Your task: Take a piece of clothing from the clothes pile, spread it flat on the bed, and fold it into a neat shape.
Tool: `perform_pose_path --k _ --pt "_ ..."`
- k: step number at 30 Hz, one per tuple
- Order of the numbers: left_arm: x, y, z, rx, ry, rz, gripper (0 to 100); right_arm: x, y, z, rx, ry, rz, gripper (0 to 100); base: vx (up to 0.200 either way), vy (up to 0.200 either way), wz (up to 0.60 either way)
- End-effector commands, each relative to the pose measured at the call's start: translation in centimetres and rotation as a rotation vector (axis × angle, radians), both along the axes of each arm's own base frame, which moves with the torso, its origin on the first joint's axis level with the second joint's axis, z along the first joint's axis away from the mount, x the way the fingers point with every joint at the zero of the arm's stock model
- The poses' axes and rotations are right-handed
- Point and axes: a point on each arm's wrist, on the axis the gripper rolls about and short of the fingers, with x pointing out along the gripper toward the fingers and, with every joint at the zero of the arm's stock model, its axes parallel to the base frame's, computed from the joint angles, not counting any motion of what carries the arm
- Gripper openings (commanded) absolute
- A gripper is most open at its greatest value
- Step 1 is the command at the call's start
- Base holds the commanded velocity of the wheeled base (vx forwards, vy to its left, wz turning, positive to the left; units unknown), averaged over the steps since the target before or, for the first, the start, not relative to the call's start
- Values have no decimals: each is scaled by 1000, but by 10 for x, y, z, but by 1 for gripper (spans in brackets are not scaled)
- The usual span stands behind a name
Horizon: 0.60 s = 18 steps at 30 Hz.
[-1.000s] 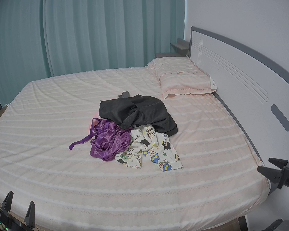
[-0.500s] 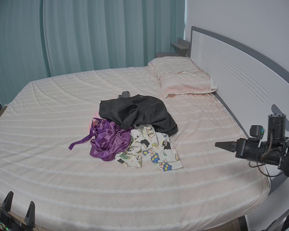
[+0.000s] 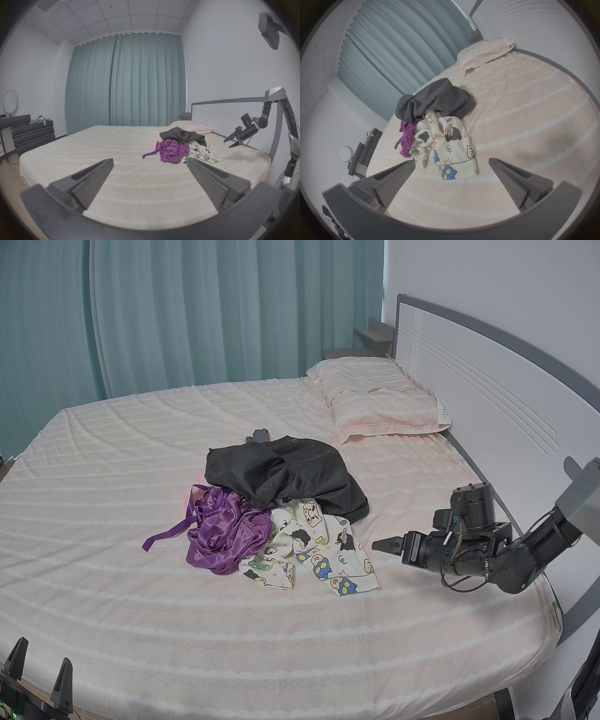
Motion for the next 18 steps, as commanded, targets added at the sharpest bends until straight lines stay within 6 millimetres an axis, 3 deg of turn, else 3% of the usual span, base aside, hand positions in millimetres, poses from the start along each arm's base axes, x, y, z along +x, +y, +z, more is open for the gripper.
perform_pose_path --k 1,9,18 --pt "0 0 -5 -3 1 1 100 22 25 -45 -50 66 -5 100 0 0 0" --pt "0 0 -5 -6 1 1 100 43 41 -80 -96 82 -16 100 0 0 0" --pt "0 0 -5 -6 1 1 100 54 53 -87 -105 62 6 100 0 0 0"
